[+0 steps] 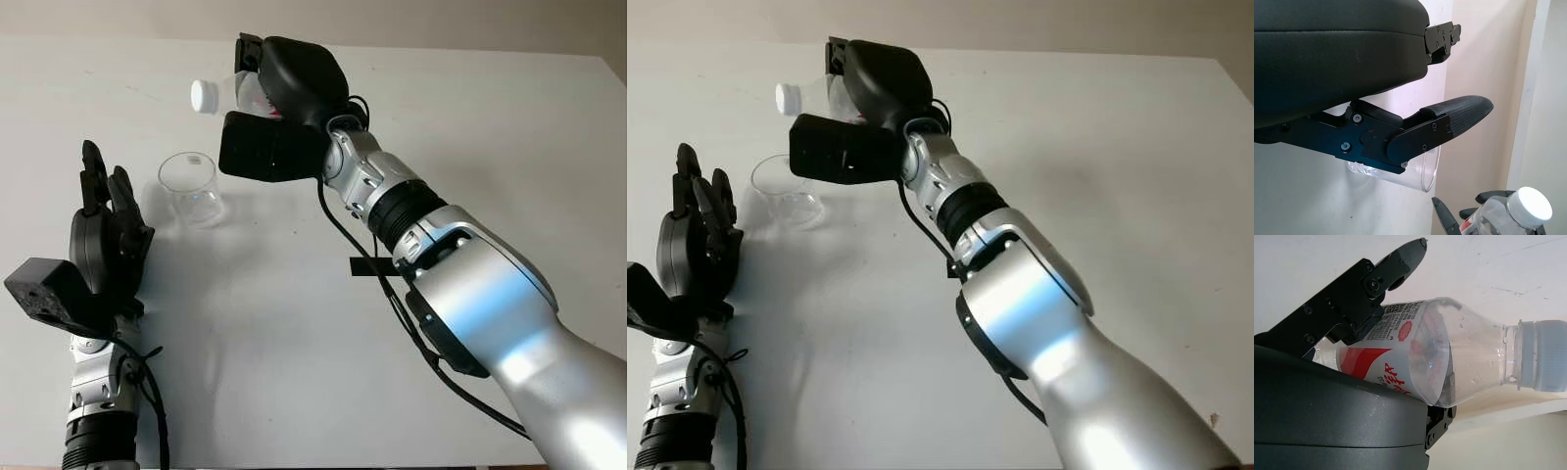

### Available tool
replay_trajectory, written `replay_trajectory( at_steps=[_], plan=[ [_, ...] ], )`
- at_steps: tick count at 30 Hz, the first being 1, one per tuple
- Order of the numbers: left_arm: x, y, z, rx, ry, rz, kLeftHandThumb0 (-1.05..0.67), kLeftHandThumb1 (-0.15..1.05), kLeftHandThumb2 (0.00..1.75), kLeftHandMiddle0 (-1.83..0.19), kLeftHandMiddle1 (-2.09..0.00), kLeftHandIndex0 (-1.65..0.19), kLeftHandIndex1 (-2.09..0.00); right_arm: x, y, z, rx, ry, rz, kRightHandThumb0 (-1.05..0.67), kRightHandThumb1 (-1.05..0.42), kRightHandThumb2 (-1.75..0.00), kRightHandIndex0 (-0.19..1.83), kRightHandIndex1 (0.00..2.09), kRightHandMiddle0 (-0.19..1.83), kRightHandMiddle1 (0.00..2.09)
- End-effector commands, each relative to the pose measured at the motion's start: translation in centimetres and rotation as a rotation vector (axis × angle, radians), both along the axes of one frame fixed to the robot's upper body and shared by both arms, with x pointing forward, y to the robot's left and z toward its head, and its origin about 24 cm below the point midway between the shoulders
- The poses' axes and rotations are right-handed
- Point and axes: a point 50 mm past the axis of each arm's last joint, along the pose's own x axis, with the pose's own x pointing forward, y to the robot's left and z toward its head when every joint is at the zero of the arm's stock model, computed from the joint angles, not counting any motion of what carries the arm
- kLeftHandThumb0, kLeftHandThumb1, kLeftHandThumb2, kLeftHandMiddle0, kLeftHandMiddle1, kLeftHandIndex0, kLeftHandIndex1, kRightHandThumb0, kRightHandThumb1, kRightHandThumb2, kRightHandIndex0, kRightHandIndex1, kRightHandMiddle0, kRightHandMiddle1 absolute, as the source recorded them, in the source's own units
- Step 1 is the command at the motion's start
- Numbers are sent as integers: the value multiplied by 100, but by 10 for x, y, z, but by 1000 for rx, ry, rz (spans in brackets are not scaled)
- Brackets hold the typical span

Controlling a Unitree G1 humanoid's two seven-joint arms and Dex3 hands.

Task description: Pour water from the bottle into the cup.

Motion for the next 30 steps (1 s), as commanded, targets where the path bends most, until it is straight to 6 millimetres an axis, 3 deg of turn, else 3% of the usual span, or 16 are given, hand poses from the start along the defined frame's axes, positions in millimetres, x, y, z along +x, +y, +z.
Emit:
replay_trajectory(
  at_steps=[1, 3, 5, 8, 11, 12, 14, 15, 17, 21, 24, 25, 28, 30],
  plan=[
    [-1, -2, -8, -16, 21, -3, -70, 105, 79, 13, -5, 18, -3, -3, 8, 13, -22, -60, 12, -25, -98, -5, 61, 209, 14, 195],
    [-2, -1, -9, -18, 21, -3, -70, 105, 79, 13, -5, 18, -4, -4, 9, 13, -72, -98, 4, -28, -98, -5, 45, 209, 11, 157],
    [-3, -2, -9, -15, 23, -1, -70, 105, 79, 13, -5, 18, -3, -5, 10, 13, -107, -135, -1, -30, -99, -6, 40, 209, 7, 135],
    [-3, -2, -9, -13, 25, -1, -71, 105, 79, 13, -5, 18, -3, -5, 11, 13, -147, -163, -5, -31, -100, -6, 34, 209, 5, 125],
    [-3, -2, -10, -19, 23, -2, -71, 105, 78, 14, -5, 19, -3, -6, 13, 13, -184, -182, -1, -32, -103, -6, 43, 209, -13, 96],
    [-4, -3, -10, -20, 23, -2, -71, 105, 79, 15, -5, 19, -2, -6, 14, 13, -191, -185, -1, -31, -104, -6, 48, 209, -14, 72],
    [-4, -3, -10, -27, 23, -1, -70, 105, 80, 15, -5, 19, -1, -6, 14, 12, -207, -196, 0, -31, -104, -5, 47, 209, -11, 52],
    [-4, -3, -11, -37, 23, 0, -70, 105, 79, 15, -5, 19, -1, -7, 15, 12, -217, -210, 3, -33, -102, -5, 43, 209, 3, 56],
    [-4, -4, -11, -46, 25, 2, -70, 105, 79, 14, -5, 19, -1, -8, 16, 10, -252, -239, 0, -34, -100, -5, 43, 209, 5, 59],
    [-5, -4, -12, -38, 29, 8, -70, 105, 79, 13, -6, 18, -1, -8, 18, 10, -349, -268, -17, -32, -104, -8, 50, 209, -11, 49],
    [-6, -4, -13, -40, 30, 12, -70, 105, 79, 14, -6, 19, -1, -9, 19, 9, -377, -299, -11, -31, -105, -7, 65, 209, -9, 41],
    [-6, -4, -13, -42, 31, 14, -70, 105, 78, 13, -6, 18, -1, -10, 20, 9, -380, -313, -6, -33, -102, -6, 75, 209, 2, 47],
    [-6, -5, -14, -45, 30, 17, -70, 105, 78, 13, -6, 18, -2, -11, 20, 7, -402, -356, 3, -37, -100, -5, 88, 209, 10, 55],
    [-6, -5, -14, -51, 29, 16, -71, 105, 77, 13, -6, 18, -2, -11, 20, 6, -424, -380, 11, -38, -97, -5, 94, 209, 13, 80]
  ],
)
